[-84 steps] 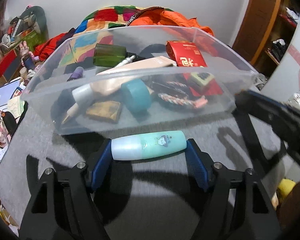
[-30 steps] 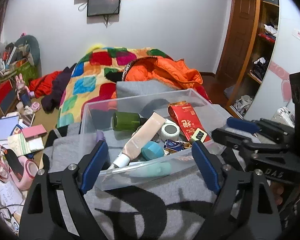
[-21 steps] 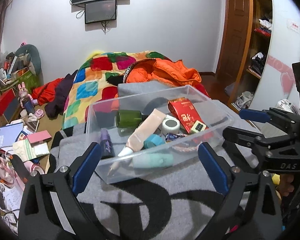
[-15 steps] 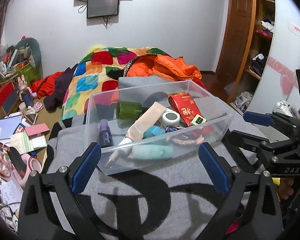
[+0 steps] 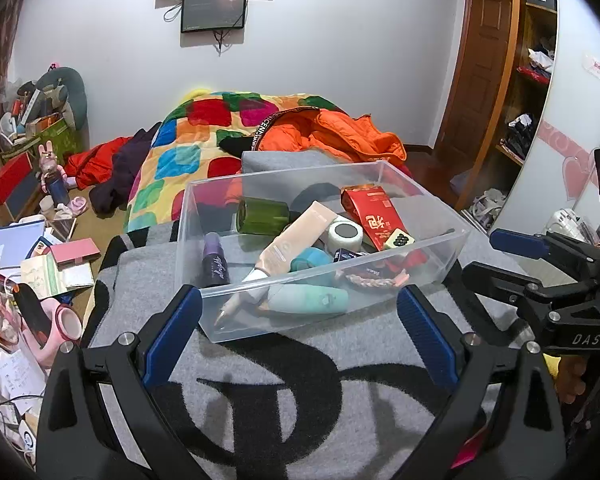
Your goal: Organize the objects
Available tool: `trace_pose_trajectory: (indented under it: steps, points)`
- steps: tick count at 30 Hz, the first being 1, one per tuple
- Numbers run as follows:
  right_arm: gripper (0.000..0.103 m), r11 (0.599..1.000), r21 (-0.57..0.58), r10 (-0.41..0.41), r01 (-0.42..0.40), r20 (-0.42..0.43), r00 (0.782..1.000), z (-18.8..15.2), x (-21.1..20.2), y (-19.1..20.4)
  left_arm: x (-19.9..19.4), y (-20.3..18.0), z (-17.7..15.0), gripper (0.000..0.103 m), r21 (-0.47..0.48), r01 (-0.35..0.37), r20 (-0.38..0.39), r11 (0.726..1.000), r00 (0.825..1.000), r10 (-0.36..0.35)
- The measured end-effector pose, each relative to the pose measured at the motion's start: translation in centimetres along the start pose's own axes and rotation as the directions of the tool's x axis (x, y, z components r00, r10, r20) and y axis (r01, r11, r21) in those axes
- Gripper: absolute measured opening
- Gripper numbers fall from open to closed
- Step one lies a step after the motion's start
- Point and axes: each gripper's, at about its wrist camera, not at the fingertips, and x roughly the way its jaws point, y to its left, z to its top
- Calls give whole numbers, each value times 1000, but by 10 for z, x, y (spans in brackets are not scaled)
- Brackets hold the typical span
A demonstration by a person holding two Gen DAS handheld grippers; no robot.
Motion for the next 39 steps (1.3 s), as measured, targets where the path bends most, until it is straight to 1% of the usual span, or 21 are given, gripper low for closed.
trace_pose_trajectory:
  steps: [16,39]
  points:
    - [77,1000,8,20,-20,-13,1000,-1,4,3,0,-3,-3,99,-12,10,-6,1000,1000,-10]
    - [77,999,18,29,-28,-18,999,-3,4,5,-3,-3,-5,99,-28,6,-1,1000,1000,-6]
